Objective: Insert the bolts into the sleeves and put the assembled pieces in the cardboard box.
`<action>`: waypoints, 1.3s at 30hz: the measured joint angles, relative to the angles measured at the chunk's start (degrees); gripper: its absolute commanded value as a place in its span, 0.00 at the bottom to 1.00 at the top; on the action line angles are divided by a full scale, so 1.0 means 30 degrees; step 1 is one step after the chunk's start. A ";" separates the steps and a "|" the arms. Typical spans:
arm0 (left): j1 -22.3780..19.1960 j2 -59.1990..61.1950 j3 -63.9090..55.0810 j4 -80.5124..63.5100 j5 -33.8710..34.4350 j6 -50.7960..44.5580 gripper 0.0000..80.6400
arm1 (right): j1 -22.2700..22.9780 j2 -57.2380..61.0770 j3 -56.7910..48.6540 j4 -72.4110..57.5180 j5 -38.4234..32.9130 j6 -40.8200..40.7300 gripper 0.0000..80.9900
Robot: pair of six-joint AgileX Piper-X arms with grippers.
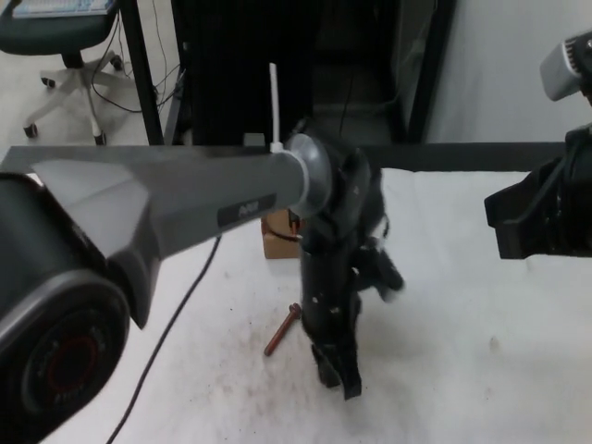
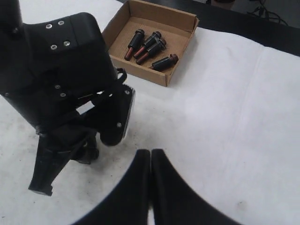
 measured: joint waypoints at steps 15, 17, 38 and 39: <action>-0.0721 0.0000 0.0007 -0.3779 -0.2562 0.5894 0.04 | 0.0000 0.0000 0.0000 0.0000 0.0026 -0.0366 0.01; -0.0529 0.0000 0.0007 -0.3779 -0.2025 0.5676 0.19 | 0.0000 0.0000 0.0000 0.0000 0.0026 -0.0366 0.01; 0.0171 -0.0844 0.0050 -0.3788 -0.8894 0.2706 0.24 | 0.0000 0.0000 0.0000 -0.0038 0.0048 -0.0480 0.01; 0.0351 -0.1111 0.0050 -0.3806 -0.9313 0.1807 0.25 | 0.0000 0.0000 0.0000 -0.0038 0.0048 -0.0480 0.01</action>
